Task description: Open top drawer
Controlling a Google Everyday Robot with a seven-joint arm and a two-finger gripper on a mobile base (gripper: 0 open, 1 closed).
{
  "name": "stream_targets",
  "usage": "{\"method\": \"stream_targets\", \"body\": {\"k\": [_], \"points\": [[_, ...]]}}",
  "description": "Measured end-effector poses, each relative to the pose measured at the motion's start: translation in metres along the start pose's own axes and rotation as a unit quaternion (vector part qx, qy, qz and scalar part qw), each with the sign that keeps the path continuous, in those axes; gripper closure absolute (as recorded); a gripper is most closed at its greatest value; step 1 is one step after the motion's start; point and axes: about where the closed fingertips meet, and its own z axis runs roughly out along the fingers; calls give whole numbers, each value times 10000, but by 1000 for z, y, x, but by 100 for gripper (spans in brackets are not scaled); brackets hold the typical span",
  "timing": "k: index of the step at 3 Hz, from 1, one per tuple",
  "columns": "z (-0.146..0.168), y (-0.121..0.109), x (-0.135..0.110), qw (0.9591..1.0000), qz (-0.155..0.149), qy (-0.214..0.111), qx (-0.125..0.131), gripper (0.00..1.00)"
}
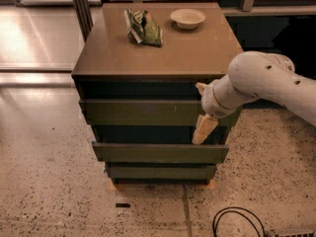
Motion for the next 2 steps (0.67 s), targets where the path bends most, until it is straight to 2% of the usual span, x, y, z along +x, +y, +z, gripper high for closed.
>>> {"method": "stream_targets", "body": {"k": [1,2], "points": [[49,16,15,9996,122,12,-247,0],[56,12,14,9996,120,-40,-239,0]]}}
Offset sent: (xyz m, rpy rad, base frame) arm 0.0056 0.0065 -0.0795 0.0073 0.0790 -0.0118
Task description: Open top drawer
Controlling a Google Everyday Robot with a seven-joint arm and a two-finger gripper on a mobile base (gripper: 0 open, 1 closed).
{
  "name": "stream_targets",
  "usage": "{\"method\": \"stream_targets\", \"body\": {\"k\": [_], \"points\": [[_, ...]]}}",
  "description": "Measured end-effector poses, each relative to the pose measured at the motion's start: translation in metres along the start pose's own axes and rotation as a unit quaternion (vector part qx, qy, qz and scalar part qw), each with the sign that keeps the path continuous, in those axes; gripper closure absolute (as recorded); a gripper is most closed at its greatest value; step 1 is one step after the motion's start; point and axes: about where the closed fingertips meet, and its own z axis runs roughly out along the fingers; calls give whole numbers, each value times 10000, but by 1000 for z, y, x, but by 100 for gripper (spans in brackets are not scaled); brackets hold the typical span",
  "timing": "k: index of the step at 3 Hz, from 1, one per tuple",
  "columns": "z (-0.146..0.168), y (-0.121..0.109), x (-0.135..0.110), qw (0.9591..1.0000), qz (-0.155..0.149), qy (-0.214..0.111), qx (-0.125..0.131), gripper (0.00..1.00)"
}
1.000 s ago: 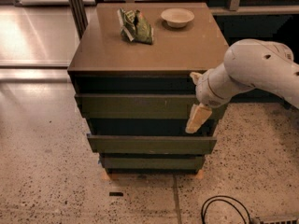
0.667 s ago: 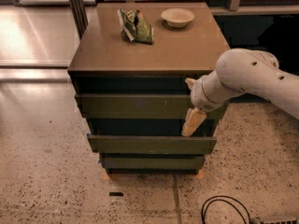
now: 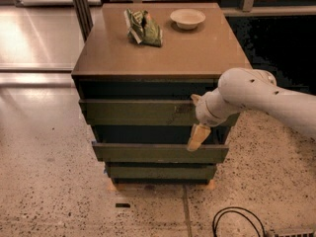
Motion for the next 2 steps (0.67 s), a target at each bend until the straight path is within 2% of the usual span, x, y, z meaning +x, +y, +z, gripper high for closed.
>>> {"method": "stream_targets", "body": {"k": [1,2], "points": [[29,-20,-11,9997,-152,-178,-39,0],[30,-20,-12,9997,-151,-182,-39,0]]}}
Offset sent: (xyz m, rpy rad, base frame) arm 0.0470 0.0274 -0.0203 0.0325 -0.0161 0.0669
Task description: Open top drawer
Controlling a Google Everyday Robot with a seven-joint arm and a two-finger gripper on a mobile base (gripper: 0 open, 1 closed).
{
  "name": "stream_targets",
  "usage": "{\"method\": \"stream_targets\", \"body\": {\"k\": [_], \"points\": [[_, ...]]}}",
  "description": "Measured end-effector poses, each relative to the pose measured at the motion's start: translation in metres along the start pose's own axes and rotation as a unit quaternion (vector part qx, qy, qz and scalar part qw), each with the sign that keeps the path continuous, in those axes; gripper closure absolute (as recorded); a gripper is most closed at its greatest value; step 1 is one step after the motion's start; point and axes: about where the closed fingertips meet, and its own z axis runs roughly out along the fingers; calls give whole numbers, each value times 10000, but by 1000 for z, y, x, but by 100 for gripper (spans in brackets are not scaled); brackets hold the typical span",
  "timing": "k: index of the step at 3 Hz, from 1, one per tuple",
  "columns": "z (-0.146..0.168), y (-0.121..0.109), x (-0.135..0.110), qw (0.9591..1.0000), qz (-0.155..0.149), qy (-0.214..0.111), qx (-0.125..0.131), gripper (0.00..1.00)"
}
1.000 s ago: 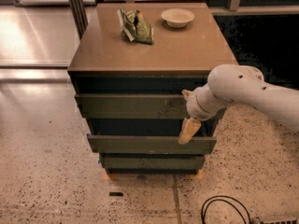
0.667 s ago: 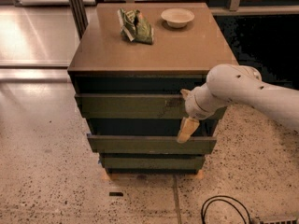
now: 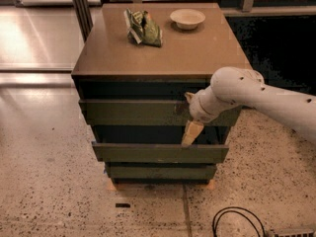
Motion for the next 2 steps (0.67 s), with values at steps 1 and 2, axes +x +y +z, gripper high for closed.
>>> {"method": "stream_targets", "body": {"k": [1,2], "points": [[5,2,2,9999,49,-10,-93,0],[18,10,9,9989,175,-59,-432,0]]}}
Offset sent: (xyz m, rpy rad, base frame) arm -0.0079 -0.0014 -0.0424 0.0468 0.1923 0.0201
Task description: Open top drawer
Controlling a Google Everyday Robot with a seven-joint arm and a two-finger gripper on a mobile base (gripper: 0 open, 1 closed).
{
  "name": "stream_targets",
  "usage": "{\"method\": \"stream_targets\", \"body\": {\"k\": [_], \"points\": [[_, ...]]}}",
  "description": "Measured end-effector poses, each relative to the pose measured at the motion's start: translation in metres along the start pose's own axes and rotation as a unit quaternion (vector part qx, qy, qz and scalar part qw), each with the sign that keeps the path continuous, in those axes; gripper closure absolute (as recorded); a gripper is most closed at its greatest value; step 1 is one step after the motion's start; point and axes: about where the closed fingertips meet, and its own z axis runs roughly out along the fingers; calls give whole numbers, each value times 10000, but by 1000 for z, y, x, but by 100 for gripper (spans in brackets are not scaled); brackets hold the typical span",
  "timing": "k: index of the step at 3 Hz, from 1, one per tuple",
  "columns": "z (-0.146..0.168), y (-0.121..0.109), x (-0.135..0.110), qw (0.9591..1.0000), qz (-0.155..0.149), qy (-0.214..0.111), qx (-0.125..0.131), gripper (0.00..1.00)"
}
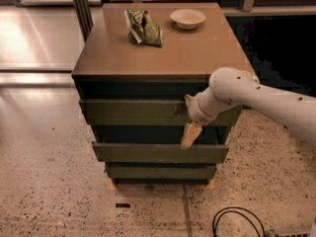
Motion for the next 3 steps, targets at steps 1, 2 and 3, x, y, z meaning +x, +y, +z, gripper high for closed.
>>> {"method": "stream_targets", "body": {"k": [1,2,3], "points": [[-3,8,-1,9997,43,-52,-221,0],[-3,8,-1,9997,43,-52,-221,0],[2,10,-5,9996,-34,-64,-290,0]]}}
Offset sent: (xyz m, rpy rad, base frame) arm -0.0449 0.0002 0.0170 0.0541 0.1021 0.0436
